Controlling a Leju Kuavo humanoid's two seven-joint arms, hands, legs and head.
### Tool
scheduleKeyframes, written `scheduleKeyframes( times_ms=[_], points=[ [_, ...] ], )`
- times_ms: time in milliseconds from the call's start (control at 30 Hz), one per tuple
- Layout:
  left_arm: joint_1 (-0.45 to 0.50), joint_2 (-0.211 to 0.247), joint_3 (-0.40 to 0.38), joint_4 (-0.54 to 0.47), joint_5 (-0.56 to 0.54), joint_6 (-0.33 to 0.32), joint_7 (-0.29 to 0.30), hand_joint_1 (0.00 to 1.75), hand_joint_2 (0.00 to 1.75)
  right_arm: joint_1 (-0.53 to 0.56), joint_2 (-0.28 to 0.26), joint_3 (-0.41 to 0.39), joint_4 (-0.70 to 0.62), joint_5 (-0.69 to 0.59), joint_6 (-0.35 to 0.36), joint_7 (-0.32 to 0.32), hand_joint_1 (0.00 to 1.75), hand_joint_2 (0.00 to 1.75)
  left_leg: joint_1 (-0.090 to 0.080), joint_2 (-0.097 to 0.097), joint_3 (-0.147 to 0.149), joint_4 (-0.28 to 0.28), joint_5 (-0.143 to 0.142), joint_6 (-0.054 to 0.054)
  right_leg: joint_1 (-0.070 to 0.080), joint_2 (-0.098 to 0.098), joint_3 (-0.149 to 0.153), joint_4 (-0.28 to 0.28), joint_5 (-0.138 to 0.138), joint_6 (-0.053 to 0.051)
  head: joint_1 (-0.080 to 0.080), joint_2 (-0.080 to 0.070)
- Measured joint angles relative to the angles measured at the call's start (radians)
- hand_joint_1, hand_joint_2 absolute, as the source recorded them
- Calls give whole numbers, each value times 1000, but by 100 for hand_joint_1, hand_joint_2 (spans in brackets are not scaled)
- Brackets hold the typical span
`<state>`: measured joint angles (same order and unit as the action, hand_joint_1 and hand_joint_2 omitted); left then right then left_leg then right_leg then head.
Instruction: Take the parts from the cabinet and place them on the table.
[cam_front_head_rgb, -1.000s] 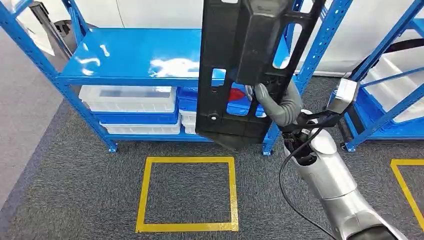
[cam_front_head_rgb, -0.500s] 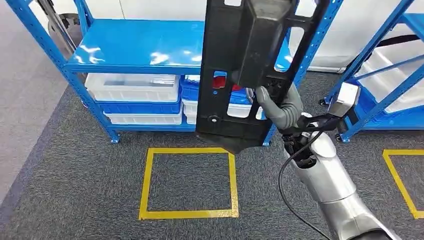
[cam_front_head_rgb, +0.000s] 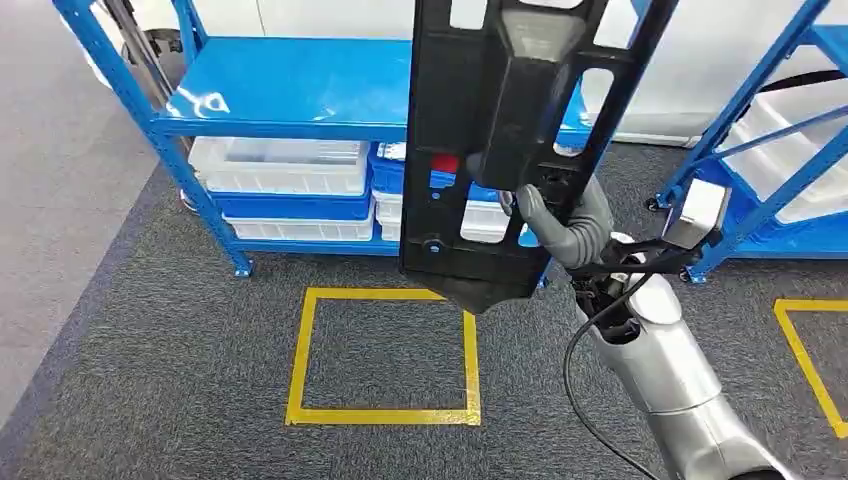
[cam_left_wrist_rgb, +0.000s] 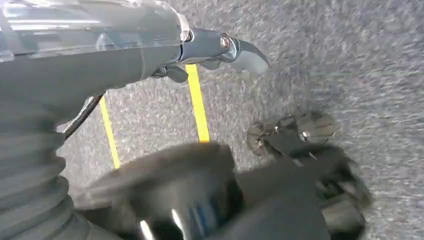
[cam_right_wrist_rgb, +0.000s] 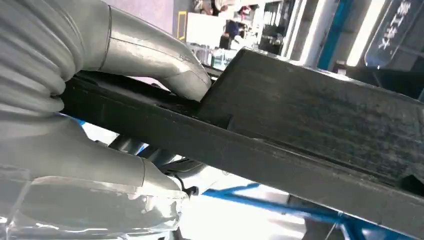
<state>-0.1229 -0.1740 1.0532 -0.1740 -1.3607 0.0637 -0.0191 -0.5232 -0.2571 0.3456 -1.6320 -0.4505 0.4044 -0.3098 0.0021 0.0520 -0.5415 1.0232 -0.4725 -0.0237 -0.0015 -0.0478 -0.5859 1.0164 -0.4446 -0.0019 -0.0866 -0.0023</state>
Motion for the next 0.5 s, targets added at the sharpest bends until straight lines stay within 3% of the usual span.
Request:
scheduleKeyframes(
  times_ms=[133, 167, 233, 300, 333, 367, 433, 467, 500],
  points=[
    [4, 0, -1, 0, 0, 0, 0, 0, 175, 6, 5, 0, -6, 4, 0, -1, 175, 175, 1, -31, -17, -10, 16, 40, -1, -24, -7, 4, 6, 23, 0, 0],
    [5, -1, -1, 0, 0, 0, 0, 0, 175, 6, 6, 0, -6, 4, 0, -1, 175, 175, 2, -37, -20, -13, 23, 49, -6, 1, -13, 20, -14, 29, 0, 0],
    [3, 0, -2, 0, 0, 1, 0, 0, 175, 7, 10, -3, -7, 4, 0, -2, 175, 175, -1, -49, -32, -12, 32, 60, -6, 35, -71, 154, -101, 31, 0, 0],
    [4, 0, -2, 0, 0, 0, 0, 0, 175, 15, 10, -3, -7, 7, 0, -2, 175, 175, -7, -66, -44, -11, 40, 62, -6, 40, -131, 292, -154, 31, 0, 0],
    [6, 0, -2, 0, 0, 0, 0, 0, 175, 20, 10, -3, -7, 8, 0, -2, 175, 175, -8, -76, -49, -9, 44, 62, -6, 41, -136, 308, -149, 29, 0, 0],
    [8, 0, -2, 0, 0, 0, 0, 0, 175, 23, 10, -3, -7, 10, 0, -2, 175, 175, -10, -86, -55, -6, 47, 60, -6, 43, -114, 273, -121, 26, 0, 0],
    [8, -1, -2, 0, 0, 0, 0, 0, 175, 22, 10, -4, -8, 13, 0, -2, 175, 175, -10, -107, -59, -2, 51, 57, -5, 61, -23, 109, -41, 14, 0, 0],
    [7, -2, -2, 0, 0, 0, 0, 0, 175, 22, 10, -7, -8, 18, 0, -2, 175, 175, -9, -115, -61, -2, 53, 55, -4, 100, 18, 28, -24, 6, 0, 0],
    [5, -2, -2, 0, 0, 0, 0, 0, 175, 23, 12, -8, -8, 19, 2, -2, 175, 175, -13, -123, -68, 0, 58, 49, -5, 123, 26, 10, -32, 5, 0, 0]
  ],
)
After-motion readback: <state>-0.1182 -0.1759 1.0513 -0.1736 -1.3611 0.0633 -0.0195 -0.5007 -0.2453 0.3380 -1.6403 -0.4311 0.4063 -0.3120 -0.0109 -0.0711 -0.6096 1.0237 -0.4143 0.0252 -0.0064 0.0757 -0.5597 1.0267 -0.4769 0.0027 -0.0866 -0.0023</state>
